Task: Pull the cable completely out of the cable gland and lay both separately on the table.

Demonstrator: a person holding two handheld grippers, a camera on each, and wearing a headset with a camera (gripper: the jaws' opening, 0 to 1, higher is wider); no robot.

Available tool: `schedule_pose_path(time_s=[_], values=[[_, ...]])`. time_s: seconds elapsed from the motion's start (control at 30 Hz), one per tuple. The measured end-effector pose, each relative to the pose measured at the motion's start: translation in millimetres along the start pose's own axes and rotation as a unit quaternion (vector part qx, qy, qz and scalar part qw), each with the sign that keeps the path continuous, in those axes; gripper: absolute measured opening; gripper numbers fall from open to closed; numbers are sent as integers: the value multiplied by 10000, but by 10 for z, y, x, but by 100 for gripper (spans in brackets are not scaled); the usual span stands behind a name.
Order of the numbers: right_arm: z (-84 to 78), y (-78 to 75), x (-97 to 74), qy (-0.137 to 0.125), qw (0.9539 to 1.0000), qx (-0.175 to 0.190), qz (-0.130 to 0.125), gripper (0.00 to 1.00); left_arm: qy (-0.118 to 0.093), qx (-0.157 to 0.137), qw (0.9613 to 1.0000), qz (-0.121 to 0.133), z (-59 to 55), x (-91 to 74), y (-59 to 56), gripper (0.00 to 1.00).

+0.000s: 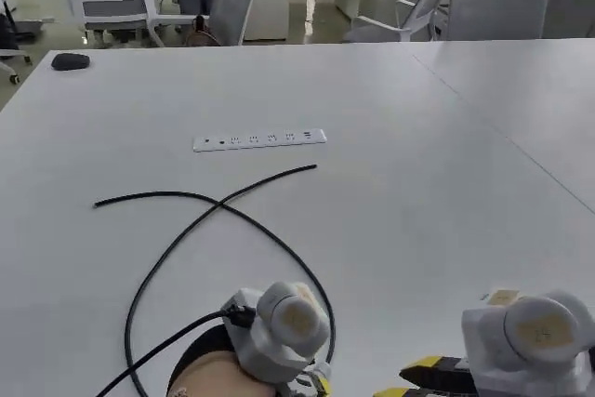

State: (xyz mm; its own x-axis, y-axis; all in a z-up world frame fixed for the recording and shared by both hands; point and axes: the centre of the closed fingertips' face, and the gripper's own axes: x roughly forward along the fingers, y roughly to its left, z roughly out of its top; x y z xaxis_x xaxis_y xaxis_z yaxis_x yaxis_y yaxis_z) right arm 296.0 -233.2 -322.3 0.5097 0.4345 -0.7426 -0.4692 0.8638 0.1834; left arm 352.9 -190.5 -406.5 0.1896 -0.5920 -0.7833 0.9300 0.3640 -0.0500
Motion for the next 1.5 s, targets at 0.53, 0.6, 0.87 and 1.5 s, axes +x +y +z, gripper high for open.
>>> schedule_pose_path(time_s=[0.53, 0.6, 0.87, 1.5], values=[[21, -3, 5, -49, 10000, -38, 14, 26, -331, 177, 9992, -129, 188, -506, 151, 17], [20, 5, 6, -40, 10000, -82, 39, 26, -369, 225, 9989, -163, 205, -658, 157, 17], [27, 355, -3, 49, 9904, -885, 1061, 31, -275, 797, 9962, -224, 111, -1217, 89, 17], [879, 1252, 18, 69, 8763, -3827, 2925, 27, -374, 1433, 9878, -483, 115, -1940, -316, 17]])
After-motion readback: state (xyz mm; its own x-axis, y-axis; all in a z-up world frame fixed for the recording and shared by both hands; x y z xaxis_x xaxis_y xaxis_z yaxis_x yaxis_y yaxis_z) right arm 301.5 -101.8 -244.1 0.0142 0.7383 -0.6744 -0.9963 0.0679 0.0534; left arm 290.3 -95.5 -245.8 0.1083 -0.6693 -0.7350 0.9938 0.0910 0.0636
